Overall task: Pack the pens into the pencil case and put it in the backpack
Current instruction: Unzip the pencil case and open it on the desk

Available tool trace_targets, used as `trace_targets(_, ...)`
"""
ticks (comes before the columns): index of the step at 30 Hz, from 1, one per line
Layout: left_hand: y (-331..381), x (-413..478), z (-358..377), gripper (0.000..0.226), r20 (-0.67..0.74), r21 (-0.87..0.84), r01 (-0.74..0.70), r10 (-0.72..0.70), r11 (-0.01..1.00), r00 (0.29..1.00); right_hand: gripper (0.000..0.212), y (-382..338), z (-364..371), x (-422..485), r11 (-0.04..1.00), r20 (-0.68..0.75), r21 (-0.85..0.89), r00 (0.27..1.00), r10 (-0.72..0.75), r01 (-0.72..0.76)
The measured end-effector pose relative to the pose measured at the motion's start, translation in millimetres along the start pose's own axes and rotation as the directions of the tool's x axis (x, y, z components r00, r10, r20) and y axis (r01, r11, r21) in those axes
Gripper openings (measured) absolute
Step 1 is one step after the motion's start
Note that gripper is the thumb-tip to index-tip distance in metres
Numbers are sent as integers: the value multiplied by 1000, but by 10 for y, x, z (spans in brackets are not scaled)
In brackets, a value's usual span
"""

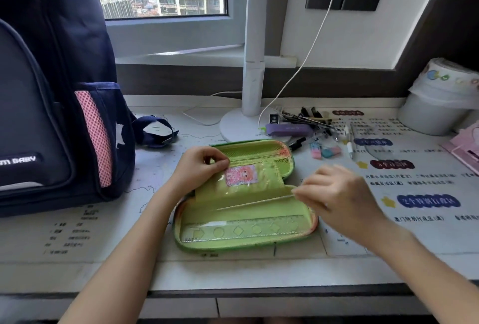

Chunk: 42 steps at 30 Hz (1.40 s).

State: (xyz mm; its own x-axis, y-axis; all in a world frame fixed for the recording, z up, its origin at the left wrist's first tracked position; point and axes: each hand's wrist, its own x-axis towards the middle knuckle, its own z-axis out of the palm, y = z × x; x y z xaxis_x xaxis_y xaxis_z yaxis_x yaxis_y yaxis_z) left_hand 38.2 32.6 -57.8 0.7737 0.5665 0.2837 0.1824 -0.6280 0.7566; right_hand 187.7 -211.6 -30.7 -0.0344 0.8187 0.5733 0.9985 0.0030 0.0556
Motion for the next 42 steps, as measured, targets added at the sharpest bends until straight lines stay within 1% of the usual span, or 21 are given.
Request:
trace_targets(2,-6,-11,0,5,-4,-9,-6,6,1000,1000,12,-116,120,-5,996,24,-86,999,-35,37)
trace_targets(6,-8,-7,0,10,-12,-9,-11,11,1000,1000,23,-273,388,47,996,108,-88,994,-13,22)
trace_targets(8,-9,-6,-11,11,-12,3,-14,14,1000,1000,19,-263,481,92,1000,148,5,989,-5,4)
trace_targets(10,-9,0,-15,12,-16,6,-14,14,1000,1000,11,-245,473,95,995,259,94,966,-1,-24)
trace_targets(12,-13,2,-18,15,-23,13,-23,23,1000,999,29,-244,398,85,980,403,183,915,2,-82)
trace_targets(13,-22,3,-16,17,-27,26,-32,33,999,999,29,-227,329,98,961,439,243,898,12,-131)
trace_targets(14,-23,9,-10,18,-29,41,-40,41,998,999,25,-169,263,118,934,448,295,893,52,-202)
trace_targets(16,-31,9,-8,15,-32,82,-59,62,995,998,19,104,236,171,870,228,325,924,307,-370)
trace_targets(17,-37,12,-3,15,-34,93,-64,67,994,997,17,331,260,200,849,66,256,884,463,-463)
trace_targets(18,-36,16,3,18,-36,93,-67,70,993,997,17,548,265,242,803,-42,147,808,588,-577)
trace_targets(19,-47,25,7,21,-38,90,-70,73,994,997,25,731,289,290,726,-39,24,725,688,-688)
trace_targets(21,-69,27,10,25,-38,84,-78,82,993,996,44,952,383,355,637,152,-149,619,770,-756)
trace_targets(23,-79,30,6,25,-26,88,-89,92,992,995,37,1028,432,418,649,274,-201,594,757,-734)
trace_targets(28,-65,38,13,22,-22,106,-114,116,988,993,20,1063,439,450,779,362,-480,717,595,-404)
trace_targets(31,-68,33,12,16,-35,75,-78,81,994,996,13,994,356,331,744,221,-535,783,581,-402)
trace_targets(33,-59,23,15,24,-30,77,-77,79,994,996,17,885,183,236,749,-35,-422,835,549,-510)
trace_targets(35,-40,19,8,26,-26,78,-74,77,994,997,22,695,18,116,839,-235,-115,835,497,-531)
trace_targets(37,-16,19,2,27,-23,73,-60,62,995,998,26,398,-65,60,893,-177,230,886,429,-387)
trace_targets(38,-6,23,4,27,-22,71,-53,55,996,998,28,225,-69,55,906,-117,299,931,346,-299)
trace_targets(40,2,30,6,27,-20,57,-31,32,998,999,28,-66,51,19,951,-31,279,989,146,-132)
trace_targets(42,-4,31,-2,25,-18,57,-17,18,998,1000,15,-202,249,-7,992,26,129,1000,6,-9)
